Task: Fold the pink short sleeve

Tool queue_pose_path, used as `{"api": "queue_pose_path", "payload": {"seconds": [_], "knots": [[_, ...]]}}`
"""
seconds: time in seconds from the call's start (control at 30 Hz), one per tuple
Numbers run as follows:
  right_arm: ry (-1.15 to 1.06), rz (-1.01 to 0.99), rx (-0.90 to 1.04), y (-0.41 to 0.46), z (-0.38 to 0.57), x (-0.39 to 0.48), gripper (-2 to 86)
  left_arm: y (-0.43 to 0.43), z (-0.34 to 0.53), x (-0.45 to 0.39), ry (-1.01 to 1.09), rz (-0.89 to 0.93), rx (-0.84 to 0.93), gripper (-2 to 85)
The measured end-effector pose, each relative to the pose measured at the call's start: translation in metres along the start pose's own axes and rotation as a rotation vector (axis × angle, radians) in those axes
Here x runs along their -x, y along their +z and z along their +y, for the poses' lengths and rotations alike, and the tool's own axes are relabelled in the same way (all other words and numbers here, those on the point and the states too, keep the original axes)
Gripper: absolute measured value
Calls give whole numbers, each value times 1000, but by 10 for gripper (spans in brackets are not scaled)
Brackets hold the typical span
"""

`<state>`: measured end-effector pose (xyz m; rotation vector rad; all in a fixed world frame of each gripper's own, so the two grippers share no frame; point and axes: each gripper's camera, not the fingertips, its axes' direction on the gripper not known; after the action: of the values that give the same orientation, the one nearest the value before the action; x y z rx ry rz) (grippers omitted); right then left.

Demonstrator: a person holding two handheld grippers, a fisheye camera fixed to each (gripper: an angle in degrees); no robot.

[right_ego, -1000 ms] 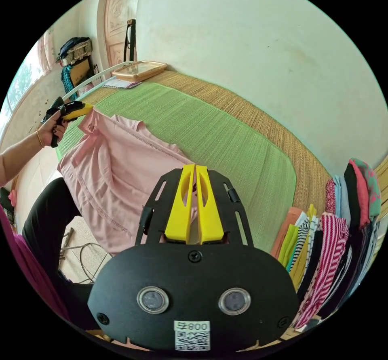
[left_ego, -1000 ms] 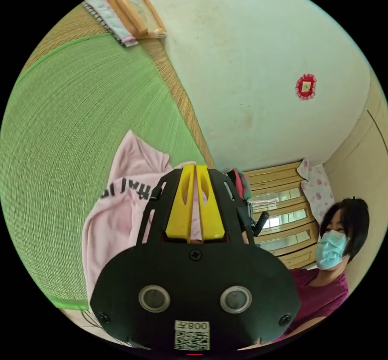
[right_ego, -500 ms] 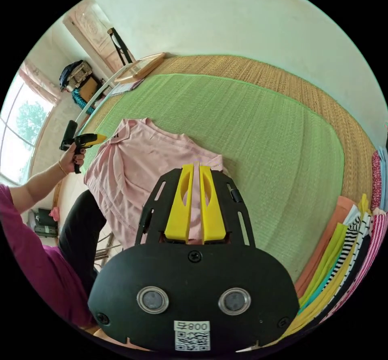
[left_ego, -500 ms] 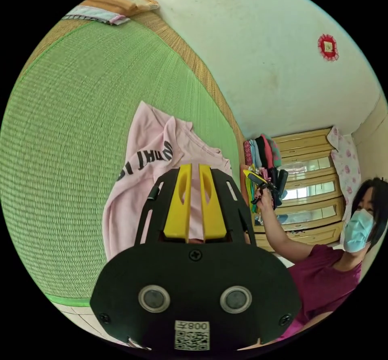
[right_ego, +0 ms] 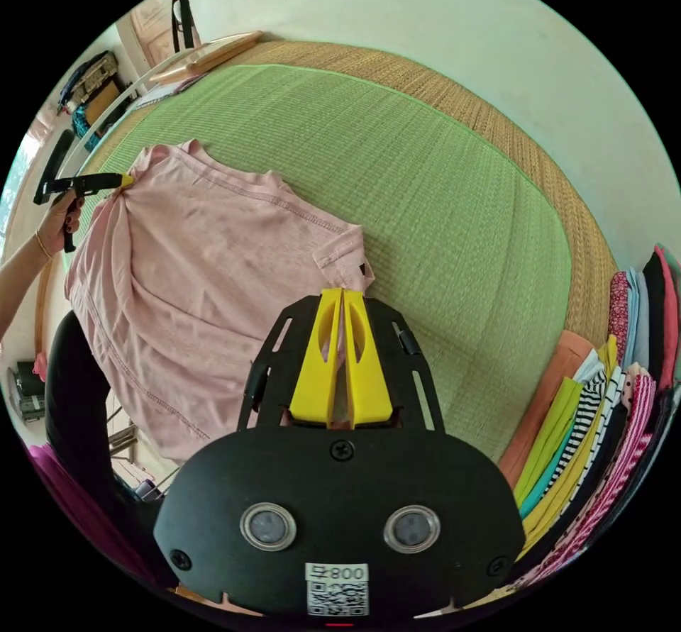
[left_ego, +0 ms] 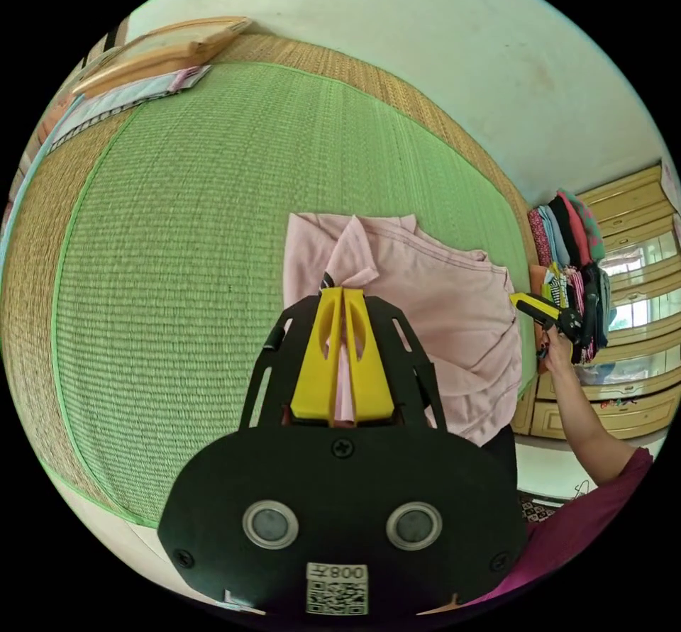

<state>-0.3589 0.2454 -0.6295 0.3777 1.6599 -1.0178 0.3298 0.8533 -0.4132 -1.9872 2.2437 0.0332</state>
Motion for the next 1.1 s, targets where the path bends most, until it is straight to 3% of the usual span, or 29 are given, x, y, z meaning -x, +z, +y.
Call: {"api": "queue_pose_path", "payload": {"seconds": [0.33, 0.53, 0.73, 0.87, 1.1], "knots": [[182, -43, -80, -14, 30, -45, -4, -19, 18, 40, -133, 78, -103, 1], [257, -145, -62, -12, 53, -61, -3, -27, 48, 85, -292, 200, -182, 5], [383, -351, -171, -48, 116, -80, 9, -46, 100, 100, -261, 375, -217, 28], [377, -497, -201, -71, 170, -57, 35, -44, 158, 92, -189, 414, -106, 54], [213, -433, -134, -111, 200, 48, 65, -35, 219, 93, -188, 390, -8, 70]]}}
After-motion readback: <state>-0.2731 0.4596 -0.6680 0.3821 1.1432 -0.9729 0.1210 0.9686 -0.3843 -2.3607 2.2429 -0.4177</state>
